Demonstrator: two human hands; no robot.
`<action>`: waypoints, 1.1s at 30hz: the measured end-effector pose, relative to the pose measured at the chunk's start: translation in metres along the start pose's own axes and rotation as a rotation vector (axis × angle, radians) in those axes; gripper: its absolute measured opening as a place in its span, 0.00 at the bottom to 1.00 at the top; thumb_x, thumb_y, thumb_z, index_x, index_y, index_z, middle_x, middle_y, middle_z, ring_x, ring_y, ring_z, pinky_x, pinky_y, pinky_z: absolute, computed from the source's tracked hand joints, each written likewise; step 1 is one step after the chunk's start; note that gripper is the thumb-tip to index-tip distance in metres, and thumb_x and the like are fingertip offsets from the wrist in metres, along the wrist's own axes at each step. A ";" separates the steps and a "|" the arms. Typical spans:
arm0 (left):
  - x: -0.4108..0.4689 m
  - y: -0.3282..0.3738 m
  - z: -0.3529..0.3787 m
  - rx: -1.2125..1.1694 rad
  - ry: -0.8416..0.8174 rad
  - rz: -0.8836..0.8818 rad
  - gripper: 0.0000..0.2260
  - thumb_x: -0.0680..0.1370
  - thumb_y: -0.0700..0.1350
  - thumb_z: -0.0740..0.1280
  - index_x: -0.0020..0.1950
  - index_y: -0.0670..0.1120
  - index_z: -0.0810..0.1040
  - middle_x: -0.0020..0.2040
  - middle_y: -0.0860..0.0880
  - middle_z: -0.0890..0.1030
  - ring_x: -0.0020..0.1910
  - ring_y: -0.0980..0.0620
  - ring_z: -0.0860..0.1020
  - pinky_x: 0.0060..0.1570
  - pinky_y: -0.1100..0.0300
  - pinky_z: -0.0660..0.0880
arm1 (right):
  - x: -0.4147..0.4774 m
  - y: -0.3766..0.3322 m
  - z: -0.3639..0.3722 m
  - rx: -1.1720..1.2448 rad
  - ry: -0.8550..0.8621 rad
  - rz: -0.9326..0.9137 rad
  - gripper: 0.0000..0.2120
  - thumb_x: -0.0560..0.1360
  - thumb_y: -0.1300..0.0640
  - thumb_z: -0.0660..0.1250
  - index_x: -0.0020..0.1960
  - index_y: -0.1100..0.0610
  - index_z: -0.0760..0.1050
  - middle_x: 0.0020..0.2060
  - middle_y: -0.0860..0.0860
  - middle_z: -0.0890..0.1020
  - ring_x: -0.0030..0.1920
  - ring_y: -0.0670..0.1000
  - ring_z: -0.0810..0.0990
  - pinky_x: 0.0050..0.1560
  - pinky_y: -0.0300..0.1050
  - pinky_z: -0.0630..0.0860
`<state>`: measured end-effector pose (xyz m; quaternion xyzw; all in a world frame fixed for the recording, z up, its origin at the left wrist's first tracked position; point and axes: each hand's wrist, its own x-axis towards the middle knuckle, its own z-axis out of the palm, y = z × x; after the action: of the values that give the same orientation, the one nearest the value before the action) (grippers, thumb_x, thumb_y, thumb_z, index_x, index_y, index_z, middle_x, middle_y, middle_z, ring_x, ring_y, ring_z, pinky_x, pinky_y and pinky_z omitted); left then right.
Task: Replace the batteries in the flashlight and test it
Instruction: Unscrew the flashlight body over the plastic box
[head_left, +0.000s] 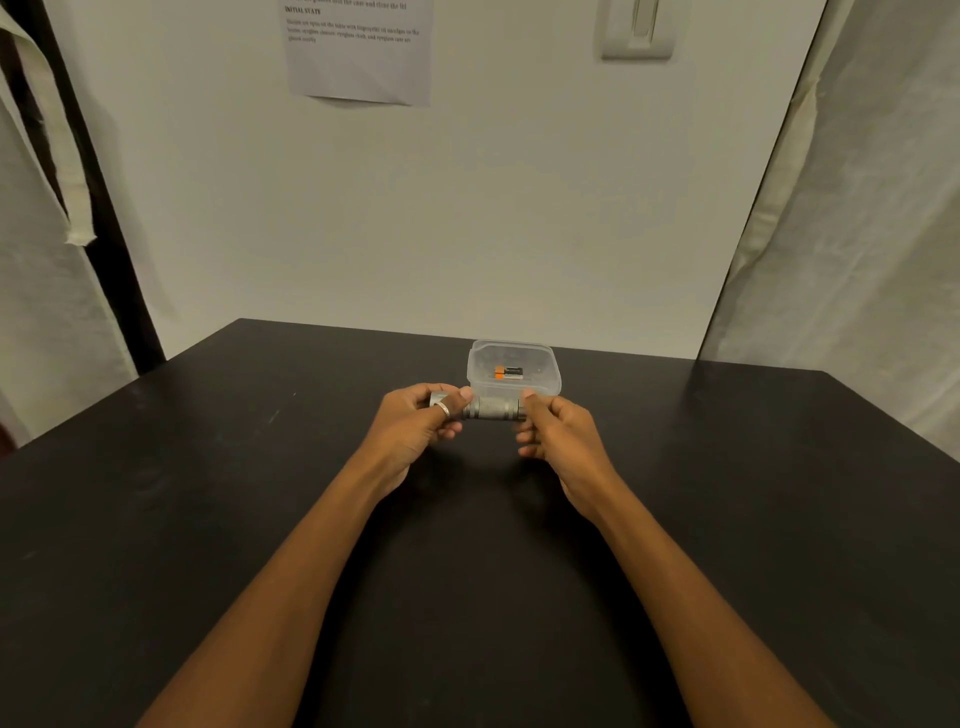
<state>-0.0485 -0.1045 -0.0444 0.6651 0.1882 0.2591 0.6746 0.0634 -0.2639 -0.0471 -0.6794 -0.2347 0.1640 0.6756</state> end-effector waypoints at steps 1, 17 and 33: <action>0.000 0.000 0.000 0.000 -0.004 0.004 0.15 0.76 0.51 0.75 0.57 0.43 0.83 0.49 0.44 0.85 0.42 0.51 0.82 0.53 0.52 0.81 | 0.000 0.000 0.001 -0.023 0.008 -0.001 0.12 0.83 0.50 0.64 0.53 0.58 0.80 0.40 0.53 0.82 0.39 0.48 0.80 0.42 0.42 0.80; -0.002 0.002 0.001 -0.026 0.007 -0.004 0.15 0.76 0.51 0.74 0.56 0.43 0.83 0.49 0.44 0.86 0.41 0.53 0.81 0.53 0.52 0.80 | 0.002 0.003 0.000 -0.019 0.031 0.006 0.12 0.82 0.49 0.65 0.56 0.57 0.80 0.43 0.53 0.84 0.41 0.48 0.82 0.43 0.42 0.80; -0.001 0.000 0.001 -0.026 0.016 0.002 0.14 0.75 0.52 0.75 0.55 0.44 0.84 0.47 0.45 0.86 0.40 0.53 0.81 0.51 0.53 0.80 | 0.000 0.003 0.001 -0.044 0.034 -0.019 0.12 0.83 0.49 0.64 0.55 0.57 0.79 0.42 0.53 0.83 0.40 0.48 0.82 0.42 0.43 0.81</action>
<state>-0.0490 -0.1057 -0.0448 0.6542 0.1897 0.2674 0.6815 0.0629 -0.2636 -0.0497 -0.6945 -0.2333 0.1409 0.6659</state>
